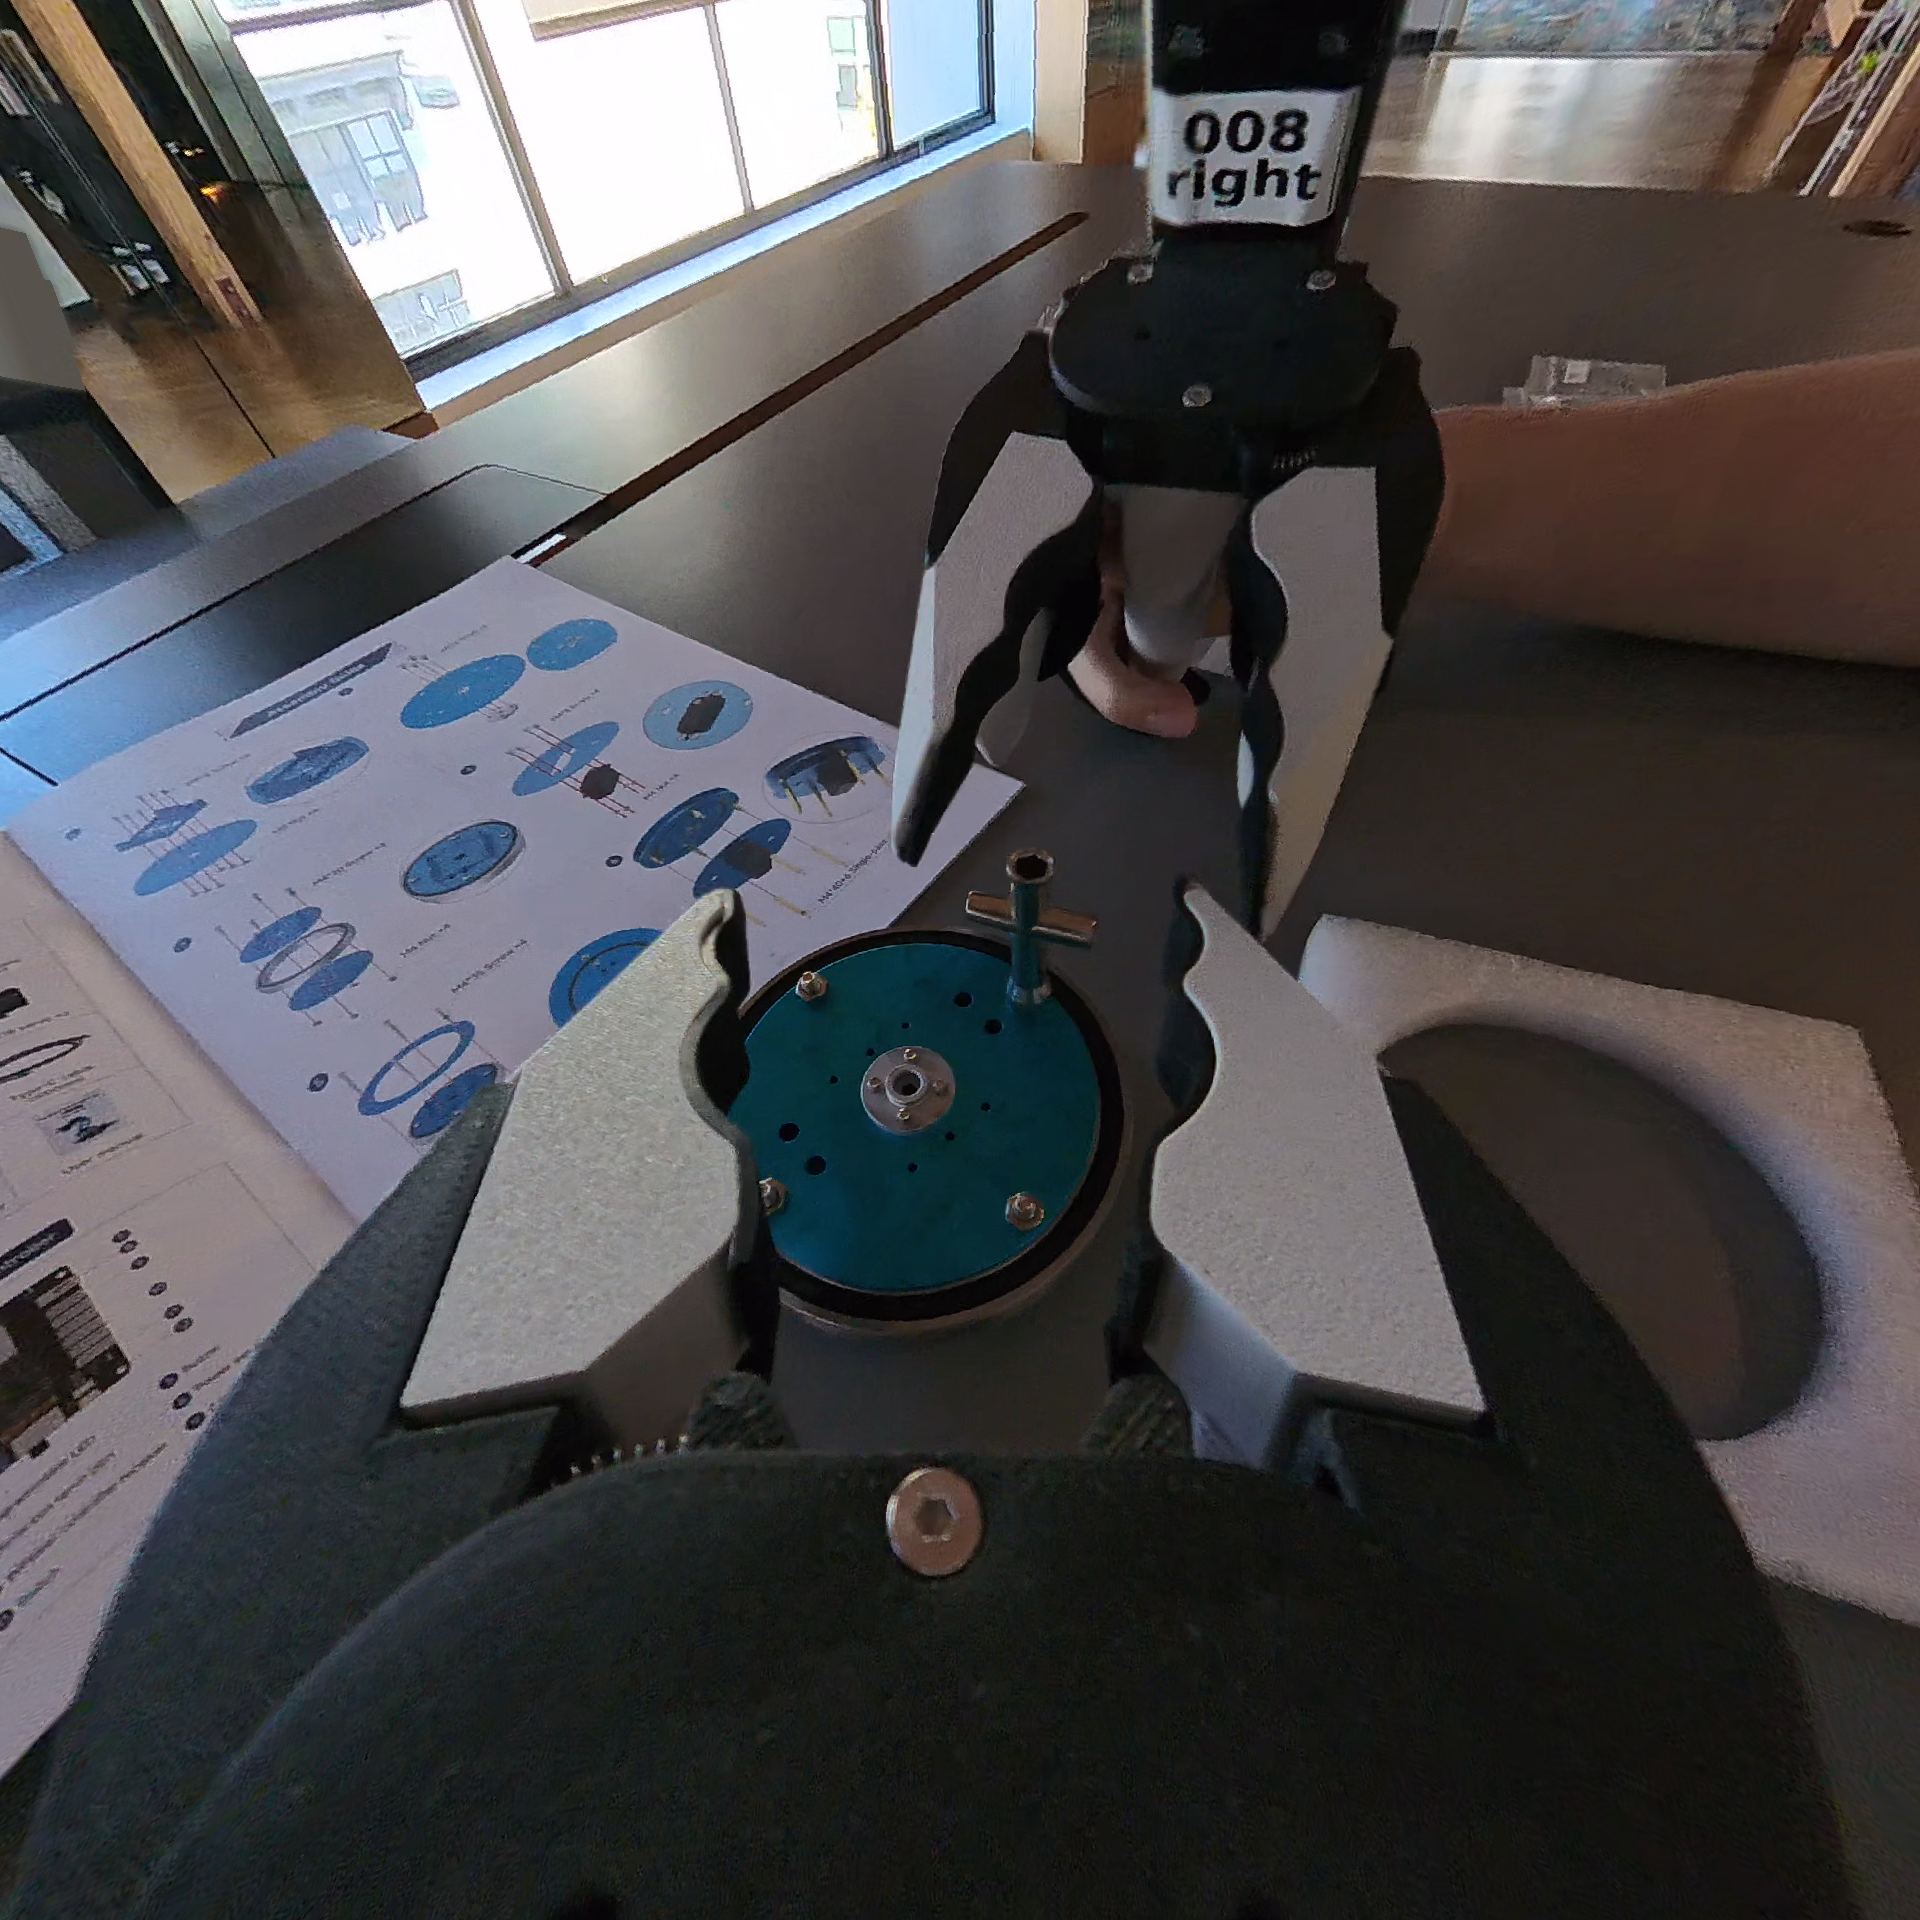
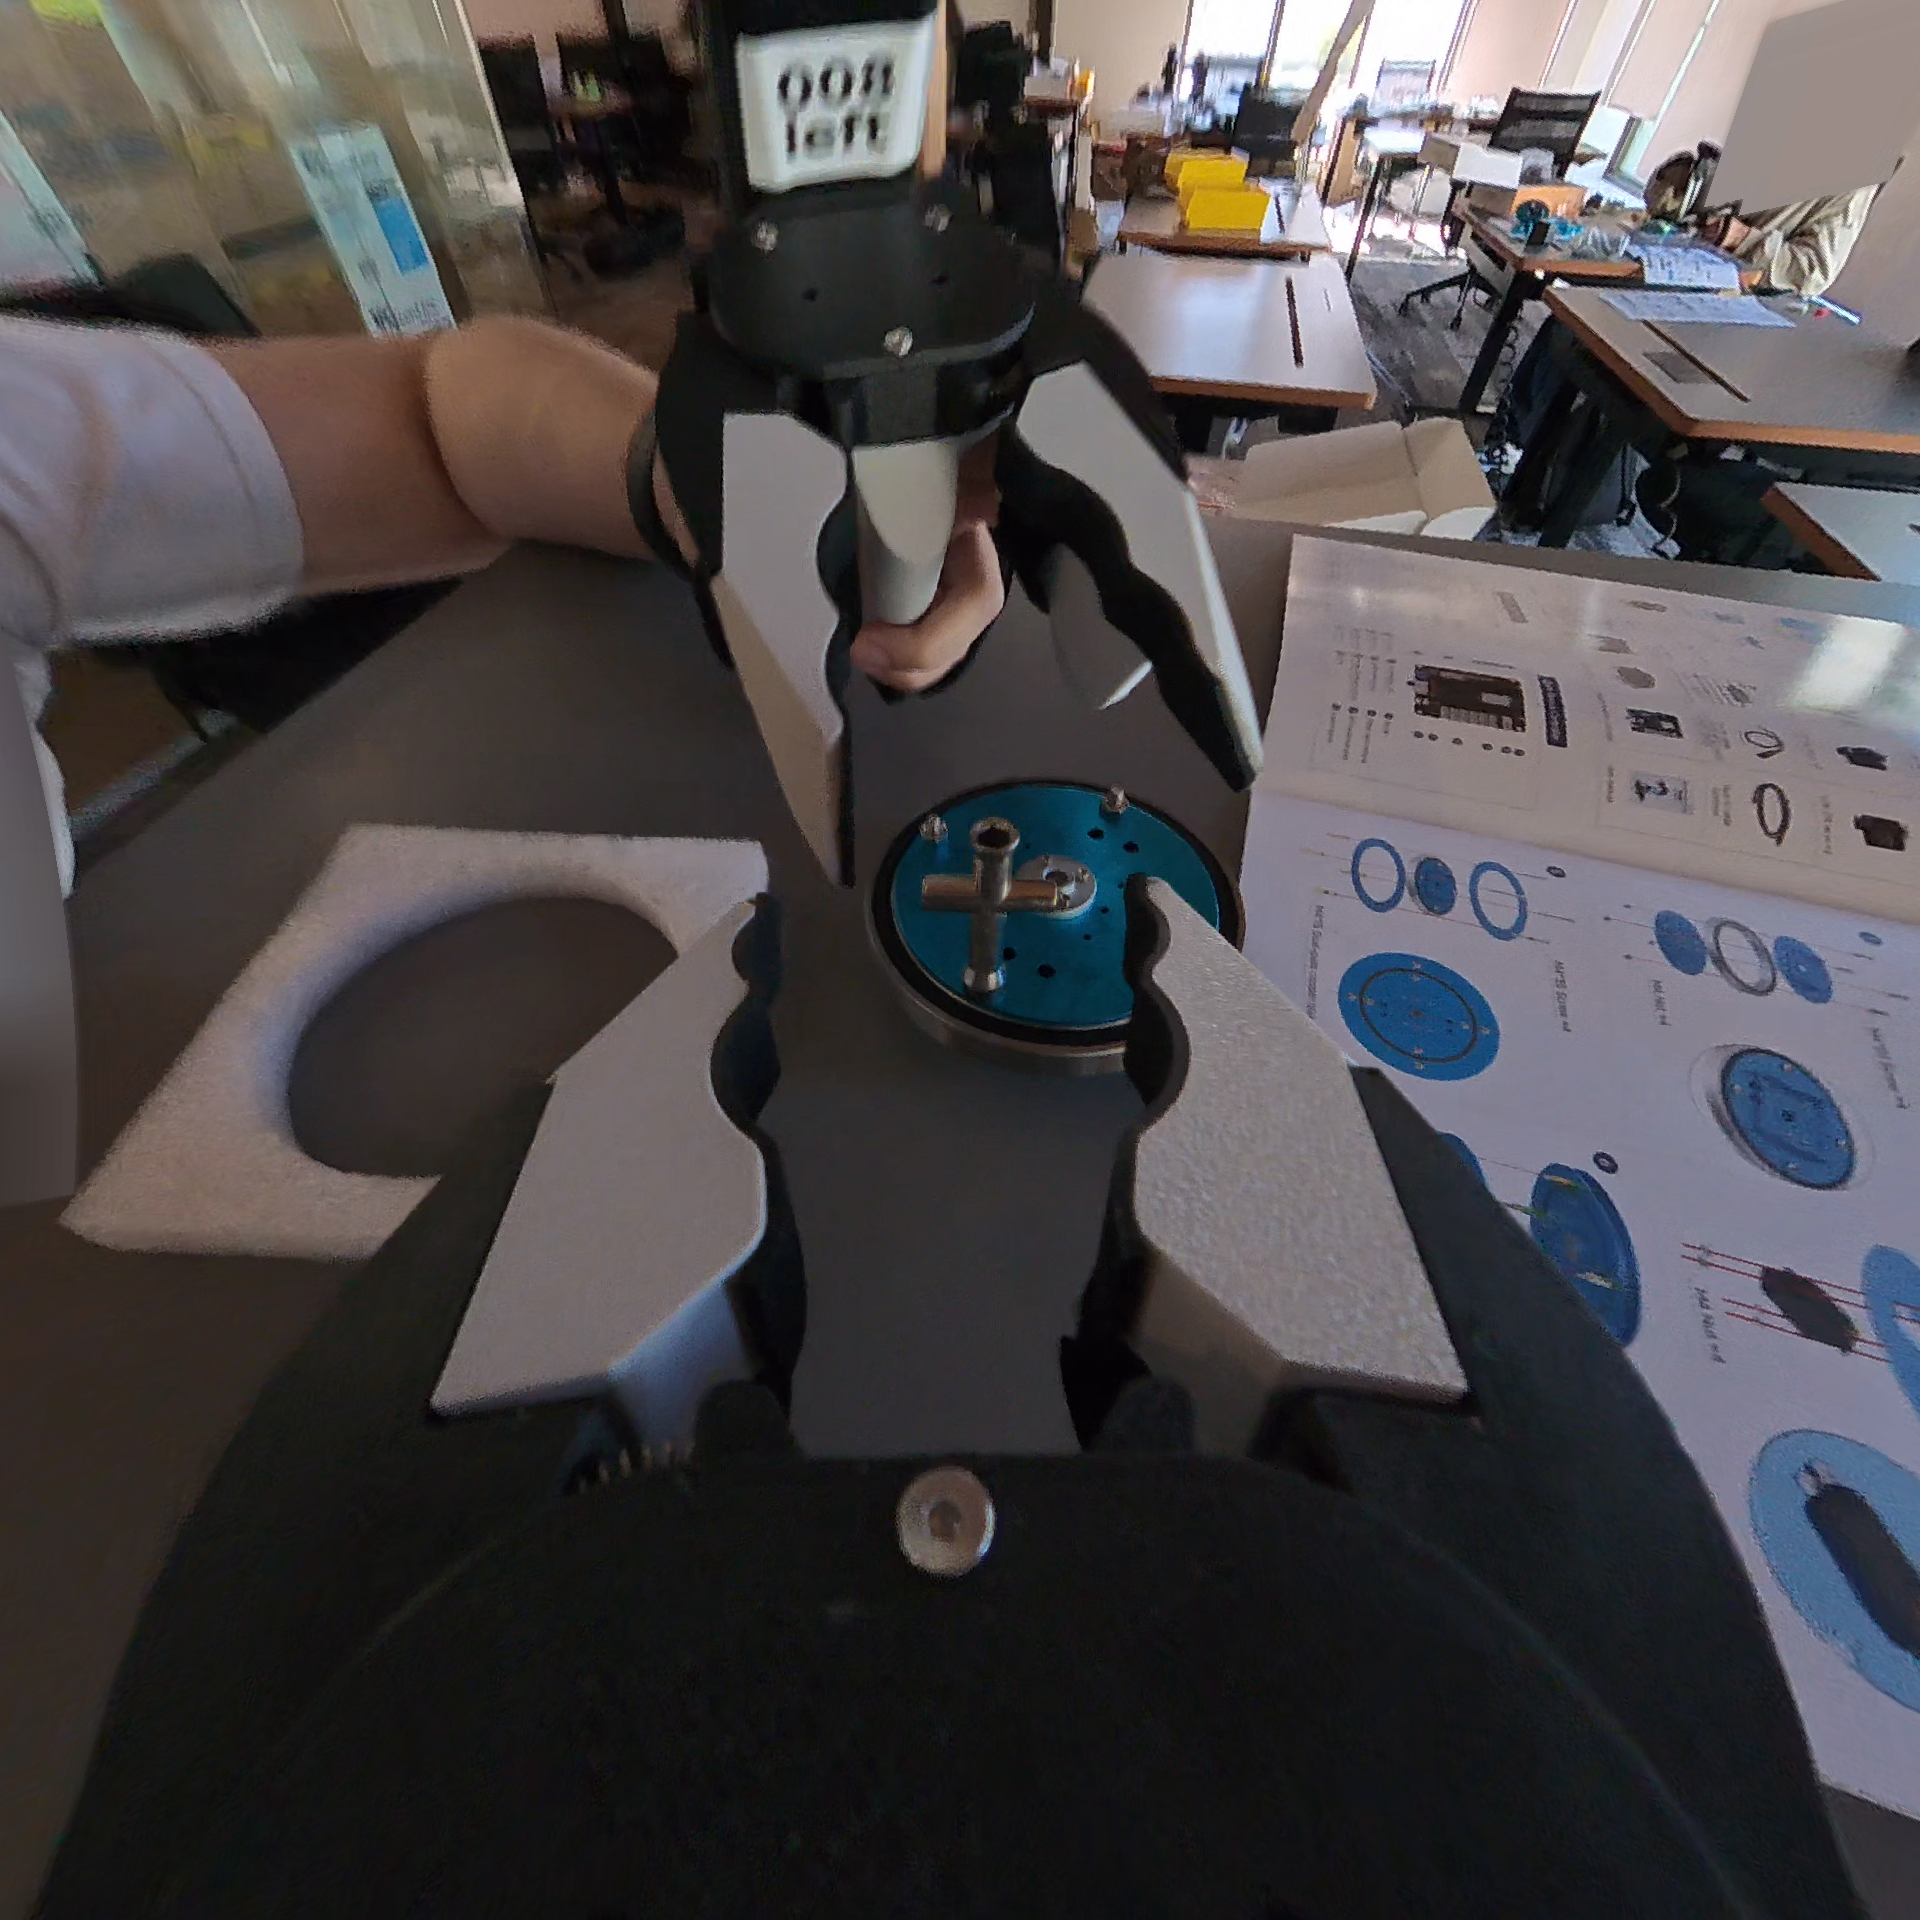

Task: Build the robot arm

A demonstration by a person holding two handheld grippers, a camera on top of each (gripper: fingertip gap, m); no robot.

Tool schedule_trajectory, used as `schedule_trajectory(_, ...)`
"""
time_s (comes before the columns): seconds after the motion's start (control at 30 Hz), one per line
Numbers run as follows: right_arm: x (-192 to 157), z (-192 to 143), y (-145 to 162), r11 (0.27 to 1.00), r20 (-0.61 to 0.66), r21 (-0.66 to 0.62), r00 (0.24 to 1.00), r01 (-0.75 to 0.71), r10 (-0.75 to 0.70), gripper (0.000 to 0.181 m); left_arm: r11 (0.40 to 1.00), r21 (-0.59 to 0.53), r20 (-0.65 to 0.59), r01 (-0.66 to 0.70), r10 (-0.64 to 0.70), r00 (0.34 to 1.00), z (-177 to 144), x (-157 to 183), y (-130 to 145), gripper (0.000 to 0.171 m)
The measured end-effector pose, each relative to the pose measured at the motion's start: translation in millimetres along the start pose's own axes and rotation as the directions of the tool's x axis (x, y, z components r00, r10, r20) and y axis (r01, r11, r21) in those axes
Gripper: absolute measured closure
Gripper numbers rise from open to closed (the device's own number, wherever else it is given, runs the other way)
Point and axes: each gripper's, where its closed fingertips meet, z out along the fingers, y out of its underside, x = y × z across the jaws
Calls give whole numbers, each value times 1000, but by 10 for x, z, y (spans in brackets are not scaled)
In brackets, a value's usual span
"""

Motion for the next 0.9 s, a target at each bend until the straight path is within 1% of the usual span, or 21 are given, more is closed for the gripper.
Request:
schedule_trajectory(0.1,27,56,115,992,-52,-85,994,96,-100,106,999,-21,43,-24,25,999,8,-78,41,91)
schedule_trajectory(0.27,44,103,91,982,-96,-89,980,166,-174,107,999,-30,60,-45,46,997,23,-58,45,90)
schedule_trajectory(0.4,18,100,111,982,-78,-97,982,162,-169,117,995,-55,97,-80,85,992,17,-110,73,93)
schedule_trajectory(0.5,4,78,132,983,-61,-104,986,148,-155,131,995,-57,102,-82,87,991,-7,-163,66,93)
schedule_trajectory(0.57,13,58,149,985,-59,-110,989,131,-138,133,995,-57,91,-80,85,992,-24,-180,66,94)
schedule_trajectory(0.7,-18,13,172,985,-28,-126,992,117,-122,148,992,-69,37,-106,109,993,-12,-113,92,97)
schedule_trajectory(0.77,14,6,162,986,-46,-124,992,114,-121,146,992,-72,24,-100,102,994,4,-85,110,96)
schedule_trajectory(0.9,74,27,129,986,-91,-107,987,126,-136,127,994,-62,21,-91,93,995,11,-63,100,98)
